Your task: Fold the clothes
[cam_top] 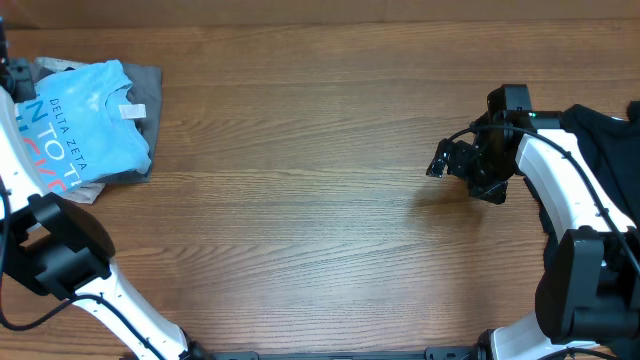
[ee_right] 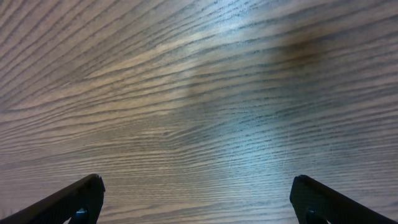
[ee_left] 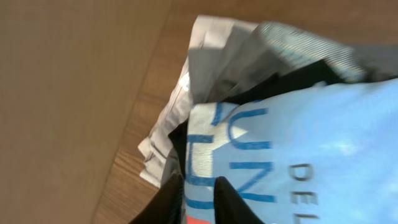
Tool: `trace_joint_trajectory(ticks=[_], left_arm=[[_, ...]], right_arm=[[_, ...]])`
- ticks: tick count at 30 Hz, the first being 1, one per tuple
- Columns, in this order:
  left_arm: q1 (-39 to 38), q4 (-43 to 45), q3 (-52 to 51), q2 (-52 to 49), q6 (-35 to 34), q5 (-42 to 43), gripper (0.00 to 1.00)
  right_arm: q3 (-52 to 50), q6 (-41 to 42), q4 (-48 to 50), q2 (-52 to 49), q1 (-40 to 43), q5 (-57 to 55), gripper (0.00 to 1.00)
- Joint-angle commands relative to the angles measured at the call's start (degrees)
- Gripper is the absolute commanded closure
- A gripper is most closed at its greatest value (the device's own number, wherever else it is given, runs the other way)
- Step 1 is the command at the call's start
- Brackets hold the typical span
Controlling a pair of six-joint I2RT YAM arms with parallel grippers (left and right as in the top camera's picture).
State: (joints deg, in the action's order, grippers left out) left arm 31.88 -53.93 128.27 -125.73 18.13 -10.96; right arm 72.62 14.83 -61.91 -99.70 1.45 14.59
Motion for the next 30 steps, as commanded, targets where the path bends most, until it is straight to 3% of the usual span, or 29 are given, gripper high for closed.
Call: trace_joint_trajectory(ticks=[1, 4, 10, 12, 14, 15, 18, 23, 30], left_arm=[[1.90, 0.11, 1.16, -1.33, -3.02, -0.04, 0.75], [2.05, 0.22, 1.29, -0.63, -4.68, 0.11, 0.71], [0.72, -0.46, 2.05, 2.51, -9.38, 2.08, 0.43], [-0.13, -0.70, 2.14, 5.25, -9.38, 7.06, 0.28], [-0.90, -1.31, 2.14, 8.22, -9.38, 12.50, 0.03], [-1.25, -1.77, 2.14, 9.77, -9.40, 15.45, 0.00], [-2.10, -3.04, 2.14, 15.32, -9.49, 23.89, 0.00], [-2.71, -5.79, 2.14, 25.62, -14.36, 29.97, 0.00], [-2.71, -15.02, 2.12, 39.08, -14.47, 39.08, 0.00]], right_arm=[[0.09, 0.50, -0.15, -0.20, -0.11, 0.07, 0.00], [0.09, 0.50, -0.13, -0.20, -0.11, 0.07, 0.00], [0.11, 3.41, 0.52, -0.17, -0.11, 0.07, 0.00], [1.07, 3.89, 1.01, -0.15, -0.09, 0.70, 0.00], [3.26, 3.89, 0.87, 0.00, -0.09, 1.03, 0.00], [4.66, 3.89, 0.66, 0.24, -0.09, 1.11, 0.00], [10.86, 3.87, -0.83, 2.05, -0.11, 1.11, 0.00], [20.94, 2.75, -5.40, 8.02, -1.01, 1.07, 0.00], [22.21, 1.49, -10.62, 23.26, -3.43, -8.33, 0.00]])
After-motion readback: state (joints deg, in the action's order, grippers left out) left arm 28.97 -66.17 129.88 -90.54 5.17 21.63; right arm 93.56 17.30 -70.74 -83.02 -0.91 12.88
